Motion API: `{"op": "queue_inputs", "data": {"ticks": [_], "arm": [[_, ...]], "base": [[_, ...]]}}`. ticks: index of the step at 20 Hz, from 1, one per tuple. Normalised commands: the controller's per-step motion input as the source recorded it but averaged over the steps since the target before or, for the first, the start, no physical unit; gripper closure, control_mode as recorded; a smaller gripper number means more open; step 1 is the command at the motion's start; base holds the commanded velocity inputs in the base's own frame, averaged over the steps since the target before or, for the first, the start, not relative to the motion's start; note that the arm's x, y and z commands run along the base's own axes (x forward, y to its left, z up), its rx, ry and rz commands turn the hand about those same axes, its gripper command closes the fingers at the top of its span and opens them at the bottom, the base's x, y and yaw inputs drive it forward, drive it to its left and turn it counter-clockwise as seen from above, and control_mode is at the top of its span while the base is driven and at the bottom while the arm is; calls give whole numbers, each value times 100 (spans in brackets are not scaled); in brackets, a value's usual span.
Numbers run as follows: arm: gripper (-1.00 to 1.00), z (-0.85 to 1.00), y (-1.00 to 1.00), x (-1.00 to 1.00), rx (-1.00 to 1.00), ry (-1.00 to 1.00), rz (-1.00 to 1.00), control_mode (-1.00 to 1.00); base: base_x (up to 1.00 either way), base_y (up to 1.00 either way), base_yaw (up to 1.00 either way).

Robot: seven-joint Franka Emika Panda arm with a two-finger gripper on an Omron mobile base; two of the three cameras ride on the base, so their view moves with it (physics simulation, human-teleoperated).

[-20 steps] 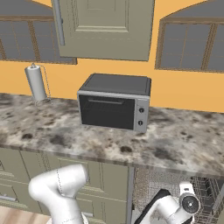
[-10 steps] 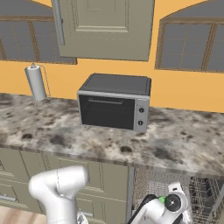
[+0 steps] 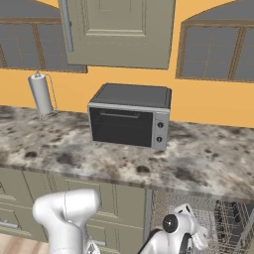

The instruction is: Pick up the cup and bowl from the counter, place them in the dishwasher, and close the dishwasher door.

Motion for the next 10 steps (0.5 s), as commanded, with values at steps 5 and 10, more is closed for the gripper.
{"op": "queue_inputs", "data": {"ticks": [5,10], "arm": [[-100,0,30,0,-16,3,0,-100],[-100,6,23,0,-17,1,0,-100]], "base": [[0,0,0],[0,0,0]]}}
